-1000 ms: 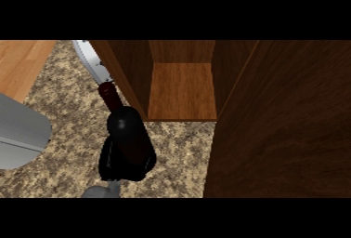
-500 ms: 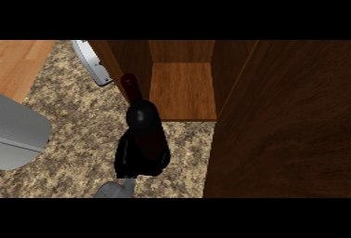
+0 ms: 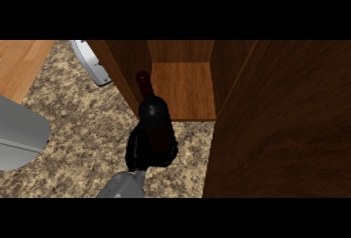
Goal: Pick up the wine, place it into the cabinet and close the cabinet
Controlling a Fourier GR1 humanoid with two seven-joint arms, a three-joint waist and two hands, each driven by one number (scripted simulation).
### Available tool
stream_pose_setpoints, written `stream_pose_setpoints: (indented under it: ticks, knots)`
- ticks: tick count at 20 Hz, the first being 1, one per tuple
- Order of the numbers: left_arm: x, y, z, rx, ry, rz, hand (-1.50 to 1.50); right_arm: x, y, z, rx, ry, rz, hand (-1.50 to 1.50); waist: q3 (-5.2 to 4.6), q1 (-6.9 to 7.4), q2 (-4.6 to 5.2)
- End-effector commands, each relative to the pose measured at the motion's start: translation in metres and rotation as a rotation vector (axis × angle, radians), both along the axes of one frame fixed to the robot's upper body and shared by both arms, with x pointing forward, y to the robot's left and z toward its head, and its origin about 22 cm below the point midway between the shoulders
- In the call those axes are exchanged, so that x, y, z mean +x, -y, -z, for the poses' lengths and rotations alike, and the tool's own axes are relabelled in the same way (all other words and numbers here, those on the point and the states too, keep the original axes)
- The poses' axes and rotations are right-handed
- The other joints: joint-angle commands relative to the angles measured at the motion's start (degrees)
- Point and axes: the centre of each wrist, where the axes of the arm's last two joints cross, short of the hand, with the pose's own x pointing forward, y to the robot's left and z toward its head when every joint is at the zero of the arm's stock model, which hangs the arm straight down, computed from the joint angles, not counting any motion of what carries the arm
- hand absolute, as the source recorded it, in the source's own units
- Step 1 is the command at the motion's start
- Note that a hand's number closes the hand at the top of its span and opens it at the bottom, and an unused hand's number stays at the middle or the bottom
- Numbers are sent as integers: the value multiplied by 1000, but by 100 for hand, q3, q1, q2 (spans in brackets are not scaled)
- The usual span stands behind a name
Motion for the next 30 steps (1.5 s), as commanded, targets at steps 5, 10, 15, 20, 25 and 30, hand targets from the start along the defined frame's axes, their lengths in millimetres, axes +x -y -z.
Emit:
stream_pose_setpoints:
  ticks: [5,10,15,20,25,30]
  knots:
    - [27,20,-6,23,48,-15,150,1,5,4,22,10,-34,-150,-1,-38,8]
    - [58,14,-18,28,58,-32,150,0,6,1,36,21,-23,-150,-2,-52,12]
    - [66,13,-18,37,7,-53,150,14,8,4,41,16,-24,-150,-2,-46,15]
    - [92,9,-34,2,6,-60,150,14,10,-6,32,22,-25,-150,-1,-26,13]
    - [107,20,-50,36,22,-107,150,-7,-5,15,22,14,-39,-150,-3,-134,24]
    - [134,23,-82,26,38,-86,150,13,6,32,43,16,-21,-150,4,-67,25]
